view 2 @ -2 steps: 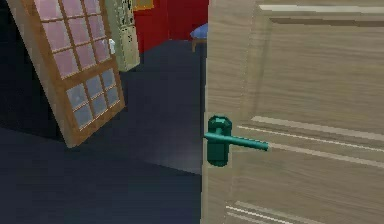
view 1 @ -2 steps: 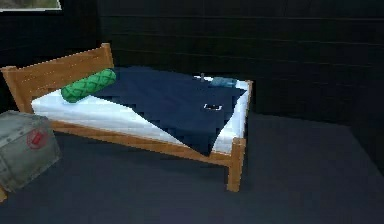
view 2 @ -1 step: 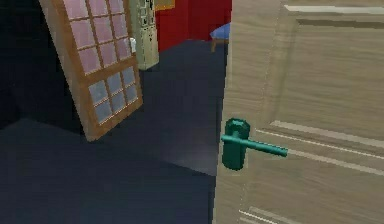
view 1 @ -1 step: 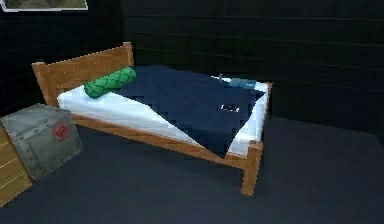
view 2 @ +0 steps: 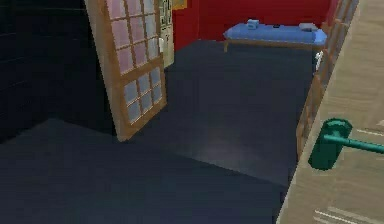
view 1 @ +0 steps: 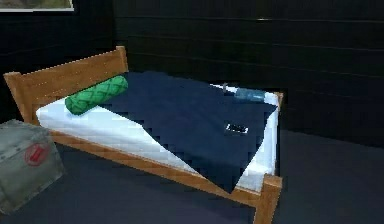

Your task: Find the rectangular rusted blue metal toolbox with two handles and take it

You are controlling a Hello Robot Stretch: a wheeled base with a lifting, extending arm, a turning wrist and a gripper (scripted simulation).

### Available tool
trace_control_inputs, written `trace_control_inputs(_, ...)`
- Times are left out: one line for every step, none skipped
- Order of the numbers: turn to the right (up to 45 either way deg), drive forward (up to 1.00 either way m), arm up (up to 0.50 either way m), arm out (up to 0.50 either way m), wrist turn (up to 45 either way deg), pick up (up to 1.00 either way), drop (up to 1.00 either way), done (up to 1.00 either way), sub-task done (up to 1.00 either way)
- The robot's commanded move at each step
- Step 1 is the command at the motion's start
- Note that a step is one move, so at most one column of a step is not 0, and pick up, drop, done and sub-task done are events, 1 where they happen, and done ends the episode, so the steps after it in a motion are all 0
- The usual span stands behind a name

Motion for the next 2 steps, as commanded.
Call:
trace_control_inputs(45.0, 0.00, 0.00, 0.00, 0.0, 0.00, 0.00, 0.00, 0.00)
trace_control_inputs(45.0, 0.00, 0.00, 0.00, 0.0, 0.00, 0.00, 0.00, 0.00)
